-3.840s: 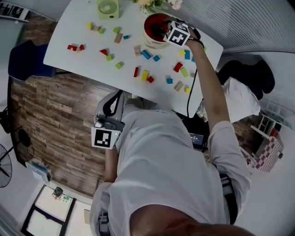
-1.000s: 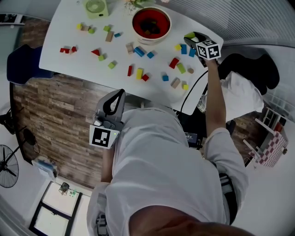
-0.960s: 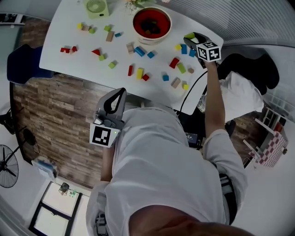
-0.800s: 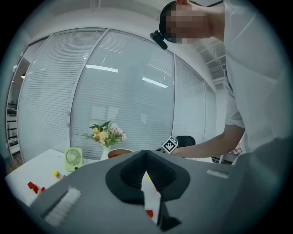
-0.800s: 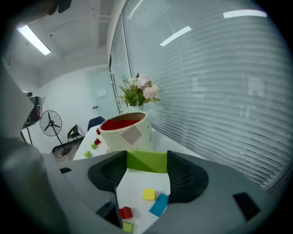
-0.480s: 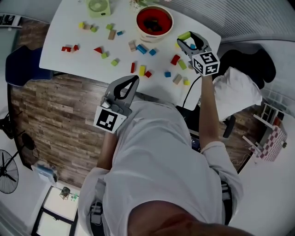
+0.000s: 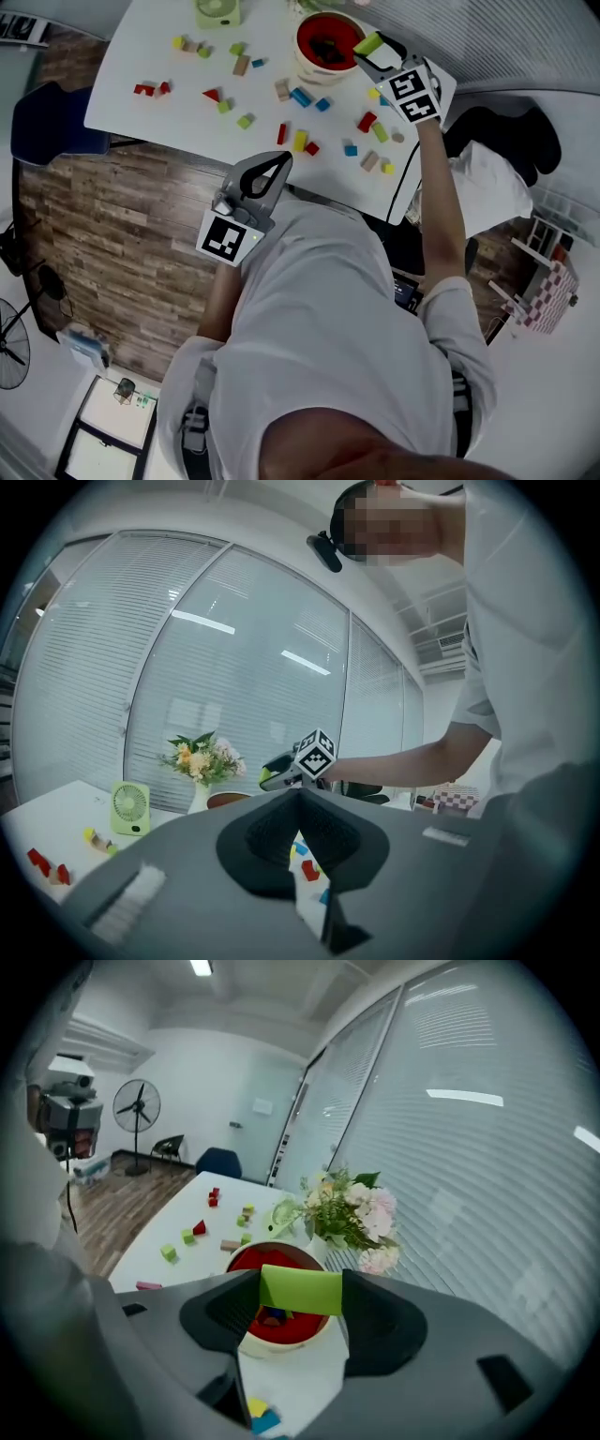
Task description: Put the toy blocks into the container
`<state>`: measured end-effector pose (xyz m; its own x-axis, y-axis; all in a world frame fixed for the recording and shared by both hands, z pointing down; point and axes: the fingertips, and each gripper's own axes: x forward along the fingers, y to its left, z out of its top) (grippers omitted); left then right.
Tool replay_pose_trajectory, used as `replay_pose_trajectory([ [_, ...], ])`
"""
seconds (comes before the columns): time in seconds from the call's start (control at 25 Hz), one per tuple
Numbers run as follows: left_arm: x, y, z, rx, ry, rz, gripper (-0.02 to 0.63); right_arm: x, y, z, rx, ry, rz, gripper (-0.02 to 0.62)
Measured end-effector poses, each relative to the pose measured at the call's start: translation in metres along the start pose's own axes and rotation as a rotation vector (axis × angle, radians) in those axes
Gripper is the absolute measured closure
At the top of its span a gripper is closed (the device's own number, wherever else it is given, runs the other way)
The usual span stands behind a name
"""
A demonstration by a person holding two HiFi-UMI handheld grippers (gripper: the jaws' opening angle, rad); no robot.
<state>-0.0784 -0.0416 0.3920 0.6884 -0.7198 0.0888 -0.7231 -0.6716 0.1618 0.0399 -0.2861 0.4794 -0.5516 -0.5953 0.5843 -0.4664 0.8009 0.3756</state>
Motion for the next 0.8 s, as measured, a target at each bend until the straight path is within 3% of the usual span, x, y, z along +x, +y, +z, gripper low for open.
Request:
replay_pose_trajectory([
  [0.36, -0.036, 0.022, -0.004, -0.023, -0.006, 0.134, 0.607, 0.089, 0.023, -0.022, -0.305, 0.327, 0.169, 0.322],
  [0.56, -0.051, 0.027, -0.009, -0.029, 0.004, 0.194, 0.607, 0.117, 0.032, -0.039, -0.356, 0.423, 0.251, 0.321],
  [0.8, -0.056, 0.025, -0.012, -0.016, 0.021, 0.211, 0.607, 0.133, 0.043, -0.055, -0.339, 0.477, 0.315, 0.319],
])
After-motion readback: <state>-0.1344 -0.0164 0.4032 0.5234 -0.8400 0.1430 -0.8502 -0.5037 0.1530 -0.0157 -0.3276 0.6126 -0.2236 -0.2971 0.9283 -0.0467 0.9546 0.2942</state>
